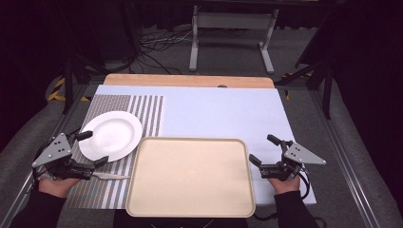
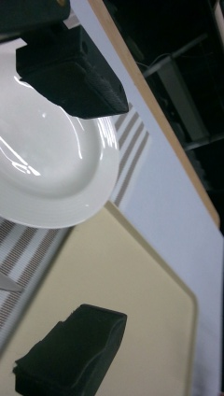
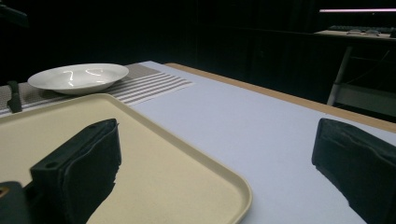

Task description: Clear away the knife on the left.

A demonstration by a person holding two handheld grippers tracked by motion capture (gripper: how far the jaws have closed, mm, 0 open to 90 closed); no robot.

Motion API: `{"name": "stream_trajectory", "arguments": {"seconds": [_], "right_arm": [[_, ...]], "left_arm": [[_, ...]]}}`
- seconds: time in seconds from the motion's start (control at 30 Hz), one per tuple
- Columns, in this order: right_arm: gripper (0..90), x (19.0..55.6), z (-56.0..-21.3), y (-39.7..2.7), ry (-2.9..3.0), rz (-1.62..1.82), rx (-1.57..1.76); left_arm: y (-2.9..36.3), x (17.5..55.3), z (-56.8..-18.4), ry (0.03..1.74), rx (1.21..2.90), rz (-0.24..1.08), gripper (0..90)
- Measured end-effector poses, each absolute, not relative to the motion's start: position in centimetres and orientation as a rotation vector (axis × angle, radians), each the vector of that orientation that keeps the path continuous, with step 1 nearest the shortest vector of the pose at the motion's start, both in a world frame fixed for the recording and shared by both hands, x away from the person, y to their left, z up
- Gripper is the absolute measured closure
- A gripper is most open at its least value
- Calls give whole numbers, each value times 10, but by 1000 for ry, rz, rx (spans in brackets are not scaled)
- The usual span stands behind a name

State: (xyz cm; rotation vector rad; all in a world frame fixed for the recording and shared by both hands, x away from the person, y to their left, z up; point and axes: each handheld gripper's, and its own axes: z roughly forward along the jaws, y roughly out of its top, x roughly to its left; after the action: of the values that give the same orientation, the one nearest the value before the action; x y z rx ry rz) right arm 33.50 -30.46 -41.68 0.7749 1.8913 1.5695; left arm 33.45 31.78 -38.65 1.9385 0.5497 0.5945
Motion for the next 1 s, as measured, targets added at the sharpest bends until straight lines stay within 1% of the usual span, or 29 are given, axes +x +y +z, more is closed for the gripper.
{"name": "stream_trajectory", "arguments": {"seconds": [0.07,0.1,0.47,0.67,1.0], "right_arm": [[18,335,-417,-305,1892,1570,775],[18,335,-417,-305,1894,1571,778],[18,336,-417,-304,1903,1571,776],[9,336,-418,-305,1897,1584,807],[8,336,-418,-305,1902,1591,799]], "left_arm": [[319,335,-385,541,1992,605,32],[319,336,-384,537,2023,600,14],[321,343,-375,527,2246,552,19],[313,348,-376,456,2428,504,12],[310,353,-374,425,2578,420,26]]}}
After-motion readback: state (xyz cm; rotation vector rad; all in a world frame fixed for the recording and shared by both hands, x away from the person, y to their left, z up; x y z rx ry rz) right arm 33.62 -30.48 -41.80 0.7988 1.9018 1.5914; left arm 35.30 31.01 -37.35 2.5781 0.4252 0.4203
